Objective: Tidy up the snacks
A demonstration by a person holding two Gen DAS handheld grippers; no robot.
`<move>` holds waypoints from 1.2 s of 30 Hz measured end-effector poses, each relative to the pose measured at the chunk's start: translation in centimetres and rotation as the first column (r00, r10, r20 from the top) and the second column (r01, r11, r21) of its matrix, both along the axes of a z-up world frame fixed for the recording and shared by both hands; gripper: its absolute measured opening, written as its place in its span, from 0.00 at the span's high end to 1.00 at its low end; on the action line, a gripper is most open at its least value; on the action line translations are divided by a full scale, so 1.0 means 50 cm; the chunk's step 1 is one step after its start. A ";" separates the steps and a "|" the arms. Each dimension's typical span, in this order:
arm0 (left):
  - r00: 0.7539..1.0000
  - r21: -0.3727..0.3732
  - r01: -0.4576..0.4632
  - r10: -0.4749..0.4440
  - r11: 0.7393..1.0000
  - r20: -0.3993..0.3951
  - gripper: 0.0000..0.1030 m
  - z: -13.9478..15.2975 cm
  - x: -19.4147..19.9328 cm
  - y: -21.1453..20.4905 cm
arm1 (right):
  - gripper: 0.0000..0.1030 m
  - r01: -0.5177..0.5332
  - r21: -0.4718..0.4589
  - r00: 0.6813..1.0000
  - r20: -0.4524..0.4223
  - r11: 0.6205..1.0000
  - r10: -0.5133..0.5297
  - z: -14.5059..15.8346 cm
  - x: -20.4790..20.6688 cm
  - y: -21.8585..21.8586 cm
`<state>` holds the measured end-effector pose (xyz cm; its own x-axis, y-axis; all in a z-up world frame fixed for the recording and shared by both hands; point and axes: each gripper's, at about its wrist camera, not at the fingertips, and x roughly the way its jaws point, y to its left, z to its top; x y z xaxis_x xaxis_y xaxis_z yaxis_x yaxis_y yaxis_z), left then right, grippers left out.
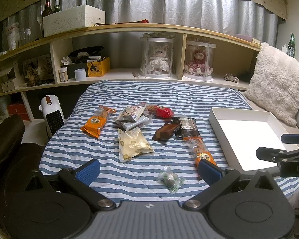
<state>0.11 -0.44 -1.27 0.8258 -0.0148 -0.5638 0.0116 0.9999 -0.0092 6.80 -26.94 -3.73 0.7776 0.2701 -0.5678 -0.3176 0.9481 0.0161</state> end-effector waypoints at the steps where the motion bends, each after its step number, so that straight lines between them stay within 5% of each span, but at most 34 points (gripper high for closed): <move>1: 1.000 0.000 0.000 0.000 1.000 0.000 0.00 0.001 0.000 0.001 | 0.01 0.000 0.000 1.000 0.000 1.000 0.000 0.000 0.000 0.000; 25: 0.982 -0.026 -0.101 0.095 0.995 -0.165 0.00 -0.048 0.085 -0.013 | 0.01 -0.068 0.045 0.987 -0.140 0.997 0.073 -0.031 0.136 0.060; 36: 0.926 -0.043 -0.177 0.152 0.983 -0.345 0.00 -0.104 0.172 -0.023 | 0.07 -0.002 0.095 0.957 -0.288 0.995 0.029 -0.080 0.276 0.095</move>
